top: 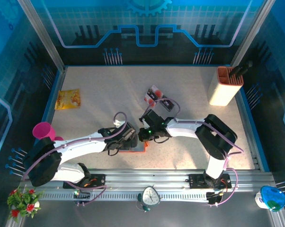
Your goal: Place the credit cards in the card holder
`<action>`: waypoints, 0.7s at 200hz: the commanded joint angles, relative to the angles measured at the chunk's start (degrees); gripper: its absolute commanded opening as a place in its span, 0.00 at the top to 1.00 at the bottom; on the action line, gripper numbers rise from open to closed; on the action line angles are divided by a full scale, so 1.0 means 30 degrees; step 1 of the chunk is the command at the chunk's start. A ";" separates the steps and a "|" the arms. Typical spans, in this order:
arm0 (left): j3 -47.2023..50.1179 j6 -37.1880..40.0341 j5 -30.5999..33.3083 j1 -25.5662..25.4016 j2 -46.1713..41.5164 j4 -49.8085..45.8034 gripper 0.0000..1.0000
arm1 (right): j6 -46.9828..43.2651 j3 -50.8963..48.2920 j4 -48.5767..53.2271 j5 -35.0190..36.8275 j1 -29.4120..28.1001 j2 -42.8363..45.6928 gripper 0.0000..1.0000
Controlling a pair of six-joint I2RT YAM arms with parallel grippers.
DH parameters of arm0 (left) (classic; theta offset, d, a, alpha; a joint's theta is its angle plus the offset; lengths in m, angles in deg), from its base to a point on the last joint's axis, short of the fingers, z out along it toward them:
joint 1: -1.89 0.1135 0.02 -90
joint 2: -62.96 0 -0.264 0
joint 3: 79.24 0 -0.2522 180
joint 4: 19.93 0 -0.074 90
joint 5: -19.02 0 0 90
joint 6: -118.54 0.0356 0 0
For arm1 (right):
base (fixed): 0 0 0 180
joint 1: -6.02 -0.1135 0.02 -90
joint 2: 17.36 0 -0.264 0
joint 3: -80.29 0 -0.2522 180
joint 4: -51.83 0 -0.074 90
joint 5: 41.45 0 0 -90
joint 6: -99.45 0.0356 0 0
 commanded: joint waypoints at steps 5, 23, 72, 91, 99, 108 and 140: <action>-0.0428 0.0556 0.0478 -0.0067 0.0339 -0.0448 0.01 | -0.0124 0.0898 -0.0071 -0.0479 -0.0420 -0.1150 0.95; -0.0390 0.0585 0.0546 -0.0042 0.0504 -0.0478 0.01 | -0.0058 0.1043 -0.0130 -0.0528 -0.0457 -0.1316 0.95; 0.0239 0.0353 0.0915 0.0102 0.0855 -0.0369 0.02 | 0.0114 0.0953 -0.0339 -0.0599 -0.0475 -0.1275 0.95; 0.0560 0.0233 0.0915 0.0129 0.1016 -0.0175 0.06 | 0.0160 0.0965 -0.0372 -0.0675 -0.0433 -0.1184 0.95; 0.0706 0.0212 0.0859 0.0129 0.1064 -0.0027 0.08 | 0.0155 0.0996 -0.0345 -0.0688 -0.0443 -0.1116 0.95; 0.0836 0.0161 0.0773 0.0138 0.1083 0.0106 0.10 | 0.0121 0.1027 -0.0270 -0.0704 -0.0418 -0.1004 0.95; 0.1279 0.0014 0.0560 0.0138 0.1039 0.0526 0.19 | 0.0213 0.0749 -0.0173 -0.0448 -0.0191 -0.0001 0.93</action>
